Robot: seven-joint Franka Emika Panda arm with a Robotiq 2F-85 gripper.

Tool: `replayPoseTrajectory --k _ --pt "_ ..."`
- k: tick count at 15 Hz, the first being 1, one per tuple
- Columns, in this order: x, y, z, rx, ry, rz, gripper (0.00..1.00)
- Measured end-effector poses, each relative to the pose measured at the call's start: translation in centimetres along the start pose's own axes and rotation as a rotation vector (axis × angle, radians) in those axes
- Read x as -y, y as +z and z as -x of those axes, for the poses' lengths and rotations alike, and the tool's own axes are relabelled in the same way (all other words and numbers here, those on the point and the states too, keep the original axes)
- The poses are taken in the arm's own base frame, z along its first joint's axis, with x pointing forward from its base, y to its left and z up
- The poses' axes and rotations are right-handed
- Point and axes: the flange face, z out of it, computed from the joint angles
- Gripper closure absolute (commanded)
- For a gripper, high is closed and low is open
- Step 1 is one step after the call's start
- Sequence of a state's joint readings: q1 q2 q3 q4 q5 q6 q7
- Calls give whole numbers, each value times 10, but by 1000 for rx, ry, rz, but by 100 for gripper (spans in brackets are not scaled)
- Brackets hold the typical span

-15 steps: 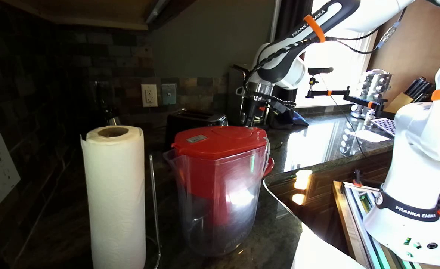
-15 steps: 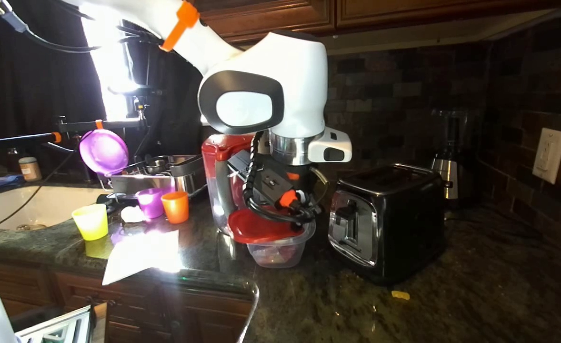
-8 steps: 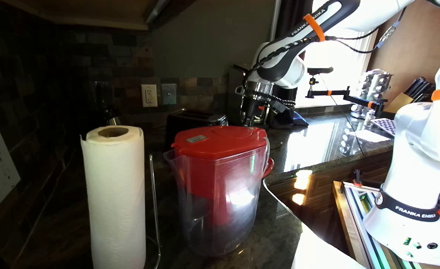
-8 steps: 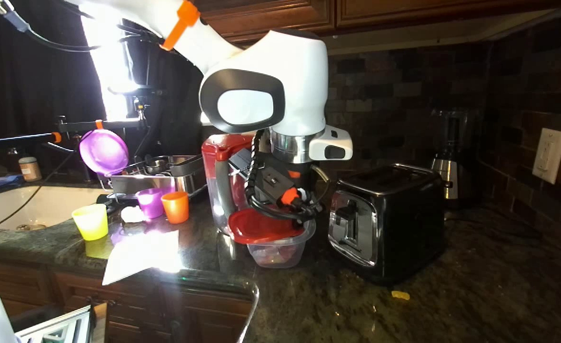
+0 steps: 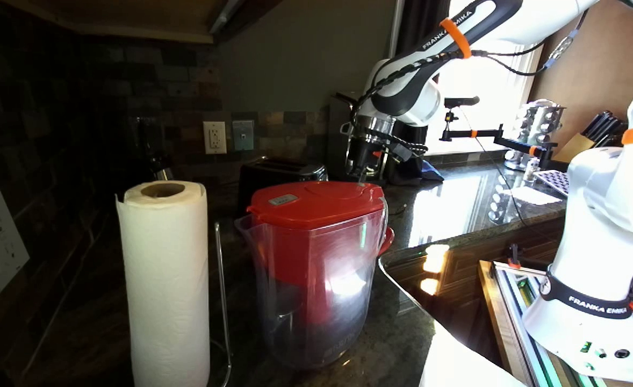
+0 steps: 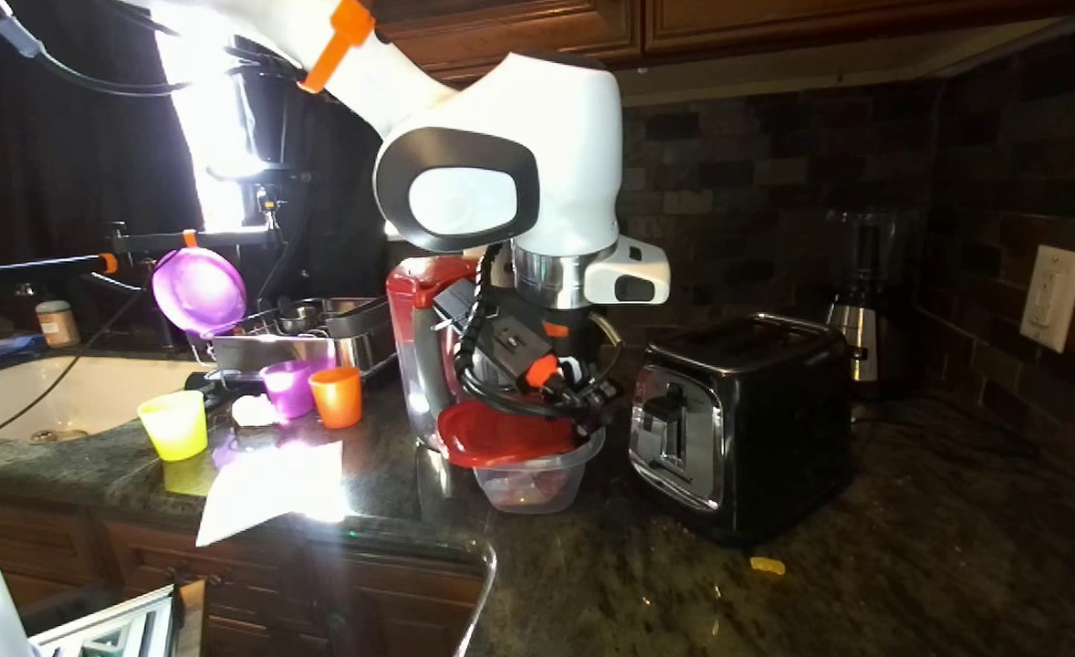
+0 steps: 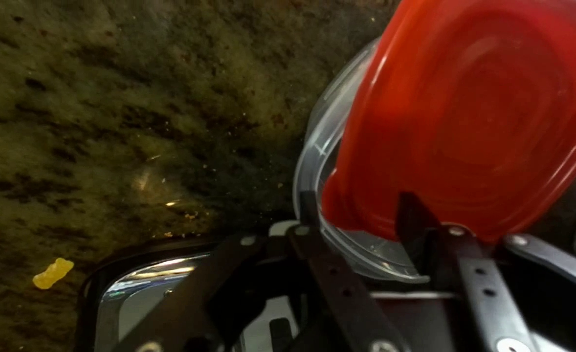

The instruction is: Take the red lid off the tupperware then remove the object in it and place it on the counter top

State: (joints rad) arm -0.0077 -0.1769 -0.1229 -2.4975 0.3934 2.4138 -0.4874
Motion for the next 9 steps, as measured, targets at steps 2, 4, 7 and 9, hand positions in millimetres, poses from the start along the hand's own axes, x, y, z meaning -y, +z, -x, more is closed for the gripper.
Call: replayPoseTrajectory --k 2,4,7,9 --pt "1 -2 4 -1 18 -3 7" --pt "1 -2 12 6 49 -8 0" --pt "1 1 27 13 137 -23 0" --pt "2 3 38 13 220 -46 0"
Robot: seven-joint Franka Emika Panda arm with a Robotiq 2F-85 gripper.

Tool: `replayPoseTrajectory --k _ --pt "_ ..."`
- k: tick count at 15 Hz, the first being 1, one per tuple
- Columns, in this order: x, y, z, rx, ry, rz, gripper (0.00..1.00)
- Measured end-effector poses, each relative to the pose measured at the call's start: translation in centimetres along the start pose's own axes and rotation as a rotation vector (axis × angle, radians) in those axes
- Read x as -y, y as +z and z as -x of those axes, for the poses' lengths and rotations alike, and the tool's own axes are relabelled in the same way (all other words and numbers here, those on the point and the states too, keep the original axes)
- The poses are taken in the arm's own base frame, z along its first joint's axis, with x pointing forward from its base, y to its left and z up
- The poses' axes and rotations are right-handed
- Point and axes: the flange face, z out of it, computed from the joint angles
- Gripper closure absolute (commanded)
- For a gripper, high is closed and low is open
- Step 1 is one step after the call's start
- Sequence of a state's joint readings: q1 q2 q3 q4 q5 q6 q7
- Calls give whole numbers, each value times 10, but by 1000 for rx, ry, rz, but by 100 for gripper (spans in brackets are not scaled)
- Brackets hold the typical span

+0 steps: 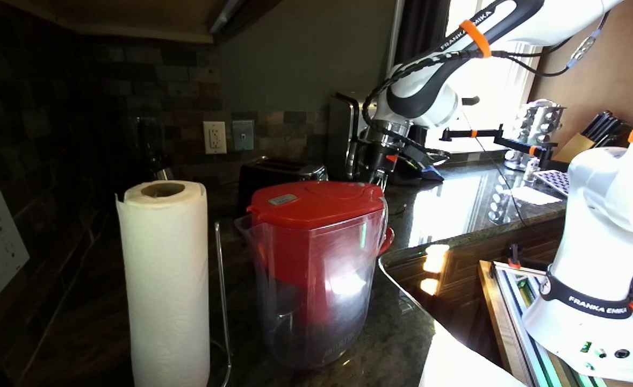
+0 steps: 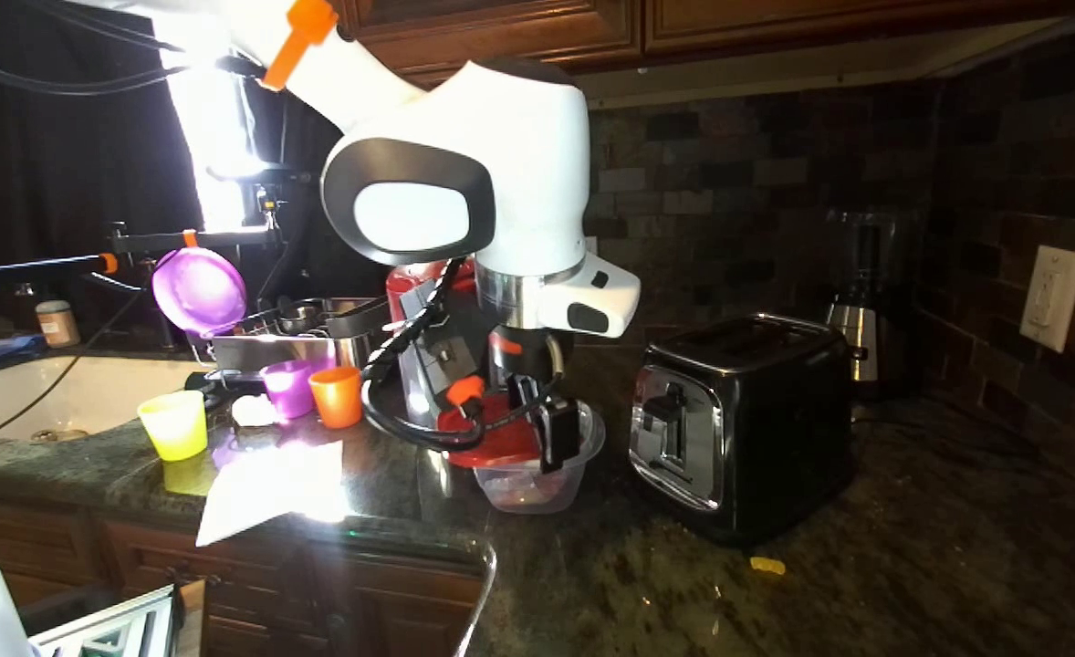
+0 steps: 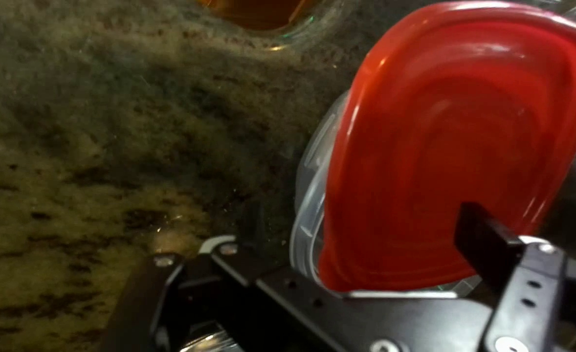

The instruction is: Take the red lid off the tupperware then remove the object in it and place it on the counter top

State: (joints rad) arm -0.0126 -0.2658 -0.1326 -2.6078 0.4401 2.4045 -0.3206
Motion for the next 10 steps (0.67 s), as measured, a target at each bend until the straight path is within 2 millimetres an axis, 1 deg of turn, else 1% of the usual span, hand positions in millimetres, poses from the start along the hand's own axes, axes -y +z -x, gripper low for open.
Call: replayPoseTrajectory --k 4,6,8,10 --pt "-1 0 18 -7 143 -50 0" --pt "-2 1 26 -10 197 -71 6" --pt "-3 1 31 -12 245 -88 4" --pt "-4 2 35 -11 288 -101 7"
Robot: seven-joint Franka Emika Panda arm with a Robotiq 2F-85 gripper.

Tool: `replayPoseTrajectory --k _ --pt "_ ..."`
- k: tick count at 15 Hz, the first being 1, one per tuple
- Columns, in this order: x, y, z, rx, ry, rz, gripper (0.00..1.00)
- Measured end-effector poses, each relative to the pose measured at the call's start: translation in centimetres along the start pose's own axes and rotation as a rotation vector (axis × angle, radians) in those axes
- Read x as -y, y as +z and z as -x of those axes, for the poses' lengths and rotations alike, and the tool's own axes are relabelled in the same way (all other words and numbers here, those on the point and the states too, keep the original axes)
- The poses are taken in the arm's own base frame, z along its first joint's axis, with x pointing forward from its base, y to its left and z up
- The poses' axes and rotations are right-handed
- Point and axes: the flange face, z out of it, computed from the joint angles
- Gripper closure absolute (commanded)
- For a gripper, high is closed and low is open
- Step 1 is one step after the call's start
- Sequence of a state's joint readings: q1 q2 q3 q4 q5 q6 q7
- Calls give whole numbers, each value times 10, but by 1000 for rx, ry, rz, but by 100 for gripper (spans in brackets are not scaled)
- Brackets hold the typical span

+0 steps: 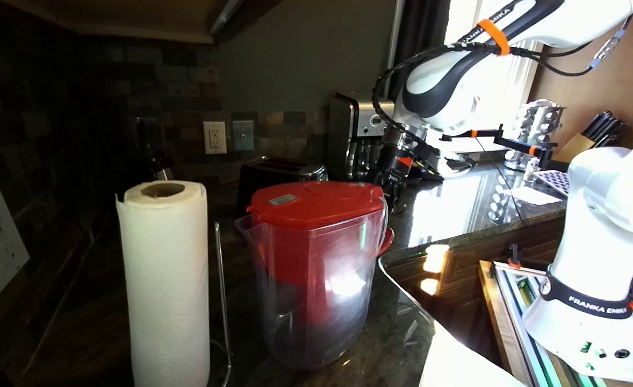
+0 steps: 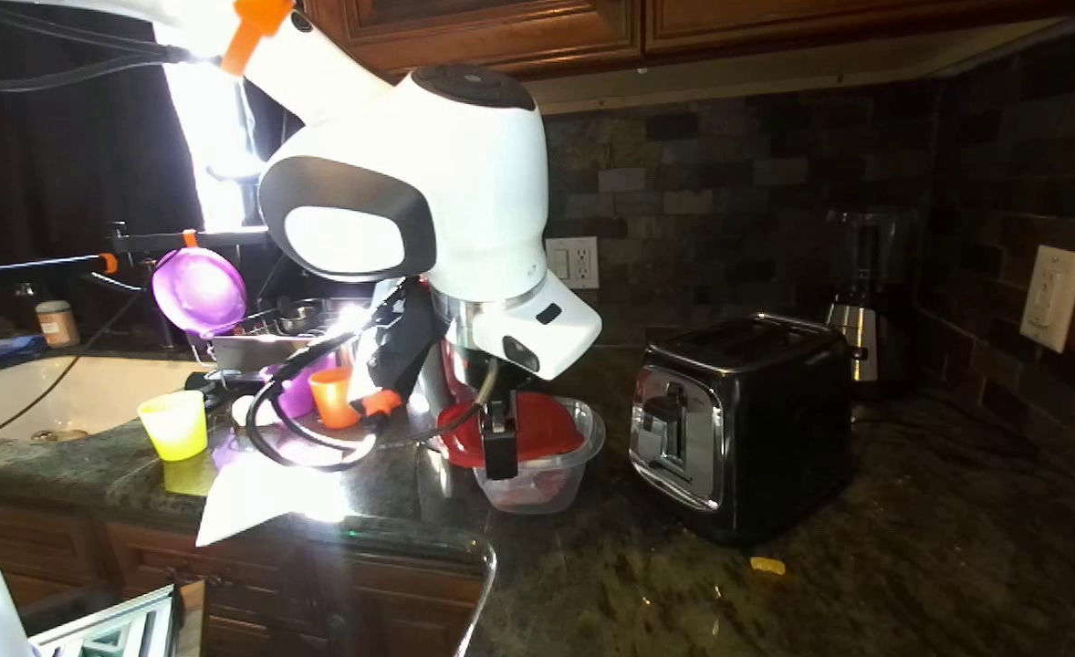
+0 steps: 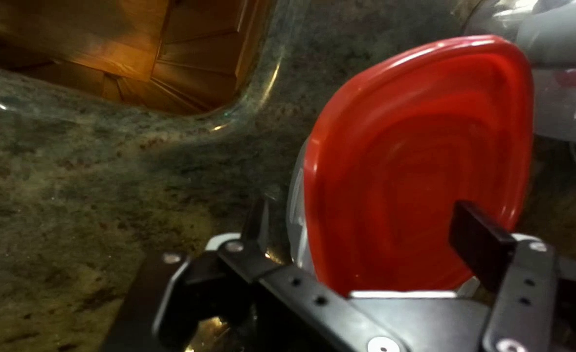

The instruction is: Take the red lid off the tupperware then remove the object in it and place it on the counter top

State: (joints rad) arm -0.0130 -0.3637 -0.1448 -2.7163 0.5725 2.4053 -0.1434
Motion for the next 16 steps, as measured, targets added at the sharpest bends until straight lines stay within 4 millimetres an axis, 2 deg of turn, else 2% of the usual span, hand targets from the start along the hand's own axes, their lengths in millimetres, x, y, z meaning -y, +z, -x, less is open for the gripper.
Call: replayPoseTrajectory --k 5,8,9,11,12,14,16 --pt "-5 4 7 7 75 -15 9" --pt "-6 4 7 9 99 -17 25" --pt "-6 4 7 8 105 -18 34" --pt "-7 4 7 8 119 -23 33" --pt "-7 5 7 8 125 -25 36" --pt "-8 6 7 11 136 -27 32" --pt "-9 8 7 15 146 -26 32"
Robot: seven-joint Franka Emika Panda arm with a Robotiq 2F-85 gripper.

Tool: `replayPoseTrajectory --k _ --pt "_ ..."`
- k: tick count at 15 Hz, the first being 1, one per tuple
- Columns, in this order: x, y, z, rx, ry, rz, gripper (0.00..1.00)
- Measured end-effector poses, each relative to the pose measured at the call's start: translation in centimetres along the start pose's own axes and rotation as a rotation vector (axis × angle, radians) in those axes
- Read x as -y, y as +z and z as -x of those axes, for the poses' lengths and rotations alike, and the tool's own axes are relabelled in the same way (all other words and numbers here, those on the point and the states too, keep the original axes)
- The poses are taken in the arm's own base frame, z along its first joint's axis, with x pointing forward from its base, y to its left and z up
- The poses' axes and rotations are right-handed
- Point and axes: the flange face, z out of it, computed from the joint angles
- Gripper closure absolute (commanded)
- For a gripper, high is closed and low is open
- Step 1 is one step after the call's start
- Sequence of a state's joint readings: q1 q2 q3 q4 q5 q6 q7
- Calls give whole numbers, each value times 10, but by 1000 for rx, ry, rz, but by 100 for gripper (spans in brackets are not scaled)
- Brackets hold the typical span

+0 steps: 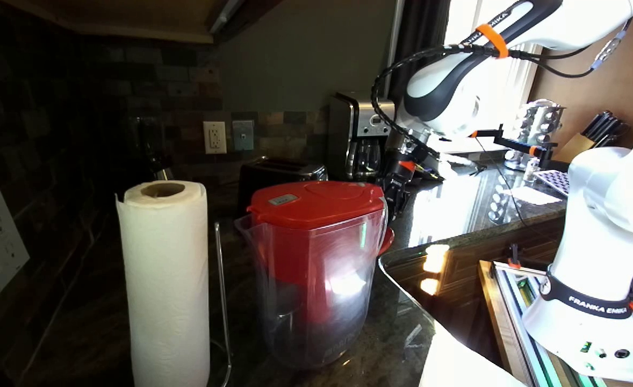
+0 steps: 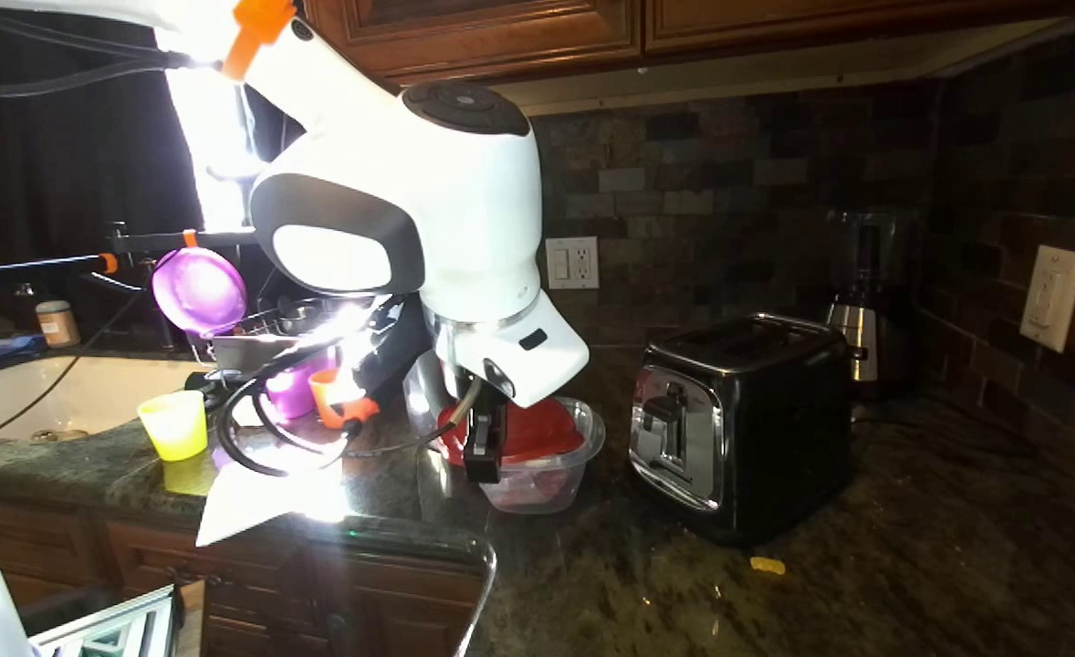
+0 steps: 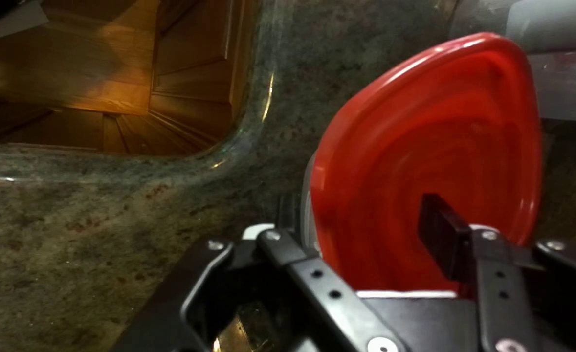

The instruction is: Take the red lid off the tupperware then remove the object in it and place it on the counter top

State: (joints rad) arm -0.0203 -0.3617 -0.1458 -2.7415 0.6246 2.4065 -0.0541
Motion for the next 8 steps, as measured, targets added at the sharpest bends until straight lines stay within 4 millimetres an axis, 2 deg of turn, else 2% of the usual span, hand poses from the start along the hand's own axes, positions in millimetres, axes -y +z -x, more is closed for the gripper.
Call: replayPoseTrajectory --k 1,4,6,8 --pt "-1 1 0 2 4 1 36" --pt "-2 3 0 7 12 5 70" --pt "-3 5 -1 10 18 7 87" --pt "-3 5 -1 10 21 7 98"
